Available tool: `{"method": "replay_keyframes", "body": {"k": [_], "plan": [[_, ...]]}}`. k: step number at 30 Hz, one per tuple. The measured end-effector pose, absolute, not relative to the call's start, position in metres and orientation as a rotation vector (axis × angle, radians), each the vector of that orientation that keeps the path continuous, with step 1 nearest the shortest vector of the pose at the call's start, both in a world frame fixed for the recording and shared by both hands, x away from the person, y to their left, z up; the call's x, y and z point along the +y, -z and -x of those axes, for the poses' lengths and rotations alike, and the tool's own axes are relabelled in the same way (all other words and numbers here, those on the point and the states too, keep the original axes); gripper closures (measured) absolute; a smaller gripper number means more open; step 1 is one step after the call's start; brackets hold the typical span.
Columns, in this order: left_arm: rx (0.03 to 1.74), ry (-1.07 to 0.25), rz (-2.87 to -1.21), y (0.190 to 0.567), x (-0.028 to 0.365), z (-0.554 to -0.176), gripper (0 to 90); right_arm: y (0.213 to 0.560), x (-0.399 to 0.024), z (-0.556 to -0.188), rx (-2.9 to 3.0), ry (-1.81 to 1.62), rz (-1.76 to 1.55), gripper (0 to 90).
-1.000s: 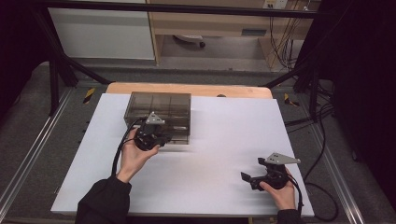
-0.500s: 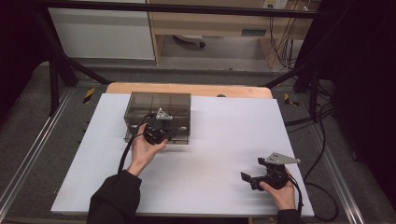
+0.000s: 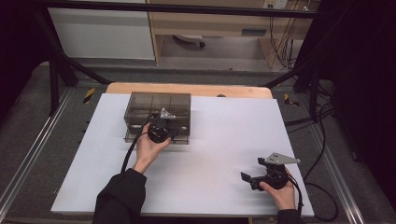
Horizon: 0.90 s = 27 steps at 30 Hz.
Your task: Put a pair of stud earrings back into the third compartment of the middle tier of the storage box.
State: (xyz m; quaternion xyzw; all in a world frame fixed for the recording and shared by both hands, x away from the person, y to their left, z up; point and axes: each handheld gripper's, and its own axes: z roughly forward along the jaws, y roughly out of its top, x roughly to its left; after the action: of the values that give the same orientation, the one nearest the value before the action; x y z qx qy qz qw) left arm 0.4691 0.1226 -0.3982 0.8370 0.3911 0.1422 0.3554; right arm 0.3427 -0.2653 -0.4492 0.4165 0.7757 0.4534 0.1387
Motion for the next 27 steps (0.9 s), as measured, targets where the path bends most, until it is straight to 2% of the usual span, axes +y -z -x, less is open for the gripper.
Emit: {"method": "replay_keyframes", "body": {"k": [7, 11, 15, 17, 22, 27], "plan": [[1.011, -0.357, -2.169, 0.403, 0.121, -0.47, 78.1, 0.449, -0.266, -0.343, 2.244, -1.311, -1.205, 1.0], [1.007, -0.365, -2.142, 0.398, 0.123, -0.468, 68.4, 0.449, -0.265, -0.343, 2.243, -1.311, -1.203, 1.0], [0.998, -0.366, -2.139, 0.39, 0.127, -0.463, 63.2, 0.449, -0.265, -0.343, 2.242, -1.312, -1.204, 1.0], [0.998, -0.364, -2.138, 0.387, 0.13, -0.461, 54.3, 0.449, -0.265, -0.343, 2.243, -1.31, -1.204, 1.0], [0.993, -0.381, -2.133, 0.378, 0.136, -0.452, 45.6, 0.449, -0.265, -0.342, 2.241, -1.312, -1.205, 1.0], [0.978, -0.366, -2.124, 0.371, 0.143, -0.443, 32.5, 0.449, -0.266, -0.342, 2.238, -1.315, -1.203, 1.0]]}}
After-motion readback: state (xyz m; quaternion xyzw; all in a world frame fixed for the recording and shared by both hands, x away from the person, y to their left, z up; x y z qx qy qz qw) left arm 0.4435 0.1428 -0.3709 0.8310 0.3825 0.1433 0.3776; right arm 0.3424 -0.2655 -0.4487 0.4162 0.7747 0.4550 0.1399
